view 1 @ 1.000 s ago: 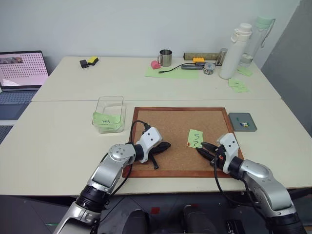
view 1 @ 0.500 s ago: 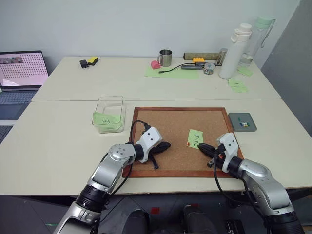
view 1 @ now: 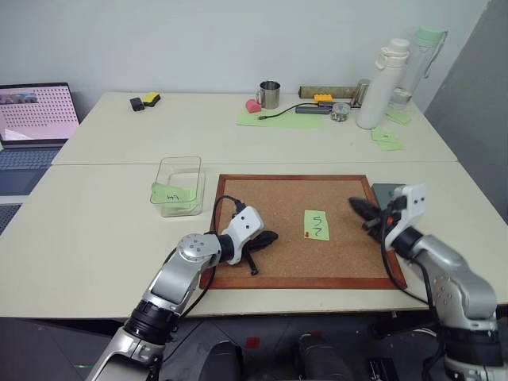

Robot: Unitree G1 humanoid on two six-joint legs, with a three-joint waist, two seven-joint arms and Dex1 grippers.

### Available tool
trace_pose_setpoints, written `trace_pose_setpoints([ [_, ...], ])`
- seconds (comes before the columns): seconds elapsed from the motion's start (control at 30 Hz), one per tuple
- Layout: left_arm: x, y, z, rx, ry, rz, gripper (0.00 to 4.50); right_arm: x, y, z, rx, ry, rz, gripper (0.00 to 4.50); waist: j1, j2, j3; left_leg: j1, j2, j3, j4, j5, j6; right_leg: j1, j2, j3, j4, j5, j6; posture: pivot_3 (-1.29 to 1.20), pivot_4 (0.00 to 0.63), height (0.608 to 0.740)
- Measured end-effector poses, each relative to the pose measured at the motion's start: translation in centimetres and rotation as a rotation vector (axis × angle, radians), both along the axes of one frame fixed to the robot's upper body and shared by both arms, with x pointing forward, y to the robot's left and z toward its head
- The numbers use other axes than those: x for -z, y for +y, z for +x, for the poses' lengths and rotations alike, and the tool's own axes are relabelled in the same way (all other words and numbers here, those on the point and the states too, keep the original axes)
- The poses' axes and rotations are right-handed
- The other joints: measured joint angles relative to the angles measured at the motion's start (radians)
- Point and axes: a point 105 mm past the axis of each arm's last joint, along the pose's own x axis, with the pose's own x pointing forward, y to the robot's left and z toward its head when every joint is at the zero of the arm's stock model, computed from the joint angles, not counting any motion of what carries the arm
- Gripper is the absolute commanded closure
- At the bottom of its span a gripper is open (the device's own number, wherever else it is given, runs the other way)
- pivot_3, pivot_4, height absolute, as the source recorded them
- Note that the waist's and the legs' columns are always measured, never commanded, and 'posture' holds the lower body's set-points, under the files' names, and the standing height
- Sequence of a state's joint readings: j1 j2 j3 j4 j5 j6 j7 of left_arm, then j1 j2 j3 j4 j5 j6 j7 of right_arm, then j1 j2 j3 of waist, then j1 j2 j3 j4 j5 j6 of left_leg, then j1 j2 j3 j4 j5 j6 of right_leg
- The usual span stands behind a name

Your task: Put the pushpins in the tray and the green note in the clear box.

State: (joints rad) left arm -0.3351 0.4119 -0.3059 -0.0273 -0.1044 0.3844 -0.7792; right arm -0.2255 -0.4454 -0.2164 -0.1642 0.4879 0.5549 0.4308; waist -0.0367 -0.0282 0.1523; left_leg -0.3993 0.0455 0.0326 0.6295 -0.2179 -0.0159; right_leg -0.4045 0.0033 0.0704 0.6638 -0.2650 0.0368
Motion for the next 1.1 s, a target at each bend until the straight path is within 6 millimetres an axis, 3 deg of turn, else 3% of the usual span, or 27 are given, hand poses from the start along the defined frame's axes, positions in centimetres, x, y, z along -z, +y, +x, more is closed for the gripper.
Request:
trace_pose_setpoints([
  [0.07, 0.1, 0.0, -0.1, 0.003, 0.004, 0.000, 4.50, -0.2, -4.2, 2.0, 0.178, 0.012, -0.093, 4.46, 0.001, 0.000, 0.000, 0.000, 0.000, 0.001, 0.000, 0.000, 0.000, 0.000, 0.000, 0.000, -0.001, 0.000, 0.000, 0.00, 0.150, 0.740],
  [0.23, 0.1, 0.0, -0.1, 0.011, 0.006, 0.001, 4.50, 0.9, -9.1, 3.8, 0.346, 0.086, -0.188, 4.46, 0.003, 0.000, 0.000, 0.000, 0.001, 0.001, -0.001, 0.000, 0.000, 0.000, 0.002, 0.000, -0.001, -0.001, -0.001, 0.00, 0.150, 0.740],
  [0.3, 0.1, 0.0, -0.1, 0.009, 0.006, 0.000, 4.50, 1.9, -9.5, 4.1, 0.348, 0.123, -0.175, 4.00, 0.002, 0.000, 0.000, 0.000, 0.001, 0.001, -0.001, 0.000, 0.000, 0.000, 0.002, 0.000, 0.000, -0.001, -0.001, 0.00, 0.150, 0.740],
  [0.4, 0.1, 0.2, -0.1, 0.002, 0.006, -0.001, 4.50, 2.8, -9.6, 4.5, 0.341, 0.166, -0.133, 3.66, -0.002, 0.000, 0.000, 0.000, 0.001, 0.001, -0.001, 0.000, 0.000, 0.000, 0.001, 0.000, 0.000, 0.000, -0.001, 0.00, 0.150, 0.740],
  [0.53, 0.1, 0.3, -0.2, -0.005, 0.003, -0.003, 4.50, 1.9, -9.7, 5.3, 0.338, 0.140, -0.086, 2.81, -0.005, 0.001, 0.000, 0.000, 0.001, 0.001, -0.001, 0.000, 0.000, 0.000, 0.001, 0.000, 0.000, 0.000, -0.001, 0.00, 0.150, 0.740],
  [0.73, 0.1, 0.4, -0.3, -0.013, 0.000, -0.005, 4.50, 1.2, -9.6, 5.4, 0.308, 0.101, -0.067, 2.81, -0.008, 0.001, 0.000, 0.000, 0.001, 0.001, -0.001, 0.000, 0.000, 0.000, 0.002, 0.000, 0.000, 0.000, -0.001, 0.00, 0.150, 0.740],
  [0.8, 0.1, 0.4, -0.3, -0.013, 0.000, -0.005, 4.50, 0.8, -9.3, 5.2, 0.283, 0.076, -0.063, 2.81, -0.009, 0.001, 0.000, 0.000, 0.001, 0.001, -0.001, 0.000, 0.000, 0.000, 0.002, 0.000, 0.000, 0.000, -0.001, 0.00, 0.150, 0.740],
  [0.87, 0.1, 0.4, -0.3, -0.013, -0.001, -0.003, 4.50, -0.4, -7.8, 4.7, 0.195, 0.002, -0.059, 2.81, -0.010, 0.001, 0.000, 0.000, 0.001, 0.000, -0.002, 0.000, 0.000, 0.000, 0.002, 0.000, 0.000, 0.000, -0.001, 0.00, 0.150, 0.740],
  [0.97, 0.1, 0.5, -0.3, -0.013, -0.002, 0.000, 4.50, -1.6, -3.7, 2.8, 0.001, -0.078, -0.079, 2.81, -0.011, 0.001, 0.000, -0.001, 0.002, -0.001, -0.002, 0.000, 0.000, 0.000, 0.002, 0.000, 0.000, 0.000, 0.000, 0.00, 0.150, 0.740],
  [1.1, 0.1, 0.7, -0.3, -0.015, -0.003, 0.006, 4.50, 0.0, 2.6, -0.5, -0.252, -0.063, -0.130, 2.81, -0.014, 0.001, -0.001, 0.000, 0.003, -0.002, -0.002, 0.000, 0.000, 0.000, 0.003, 0.000, 0.000, -0.001, -0.001, 0.00, 0.150, 0.740],
])
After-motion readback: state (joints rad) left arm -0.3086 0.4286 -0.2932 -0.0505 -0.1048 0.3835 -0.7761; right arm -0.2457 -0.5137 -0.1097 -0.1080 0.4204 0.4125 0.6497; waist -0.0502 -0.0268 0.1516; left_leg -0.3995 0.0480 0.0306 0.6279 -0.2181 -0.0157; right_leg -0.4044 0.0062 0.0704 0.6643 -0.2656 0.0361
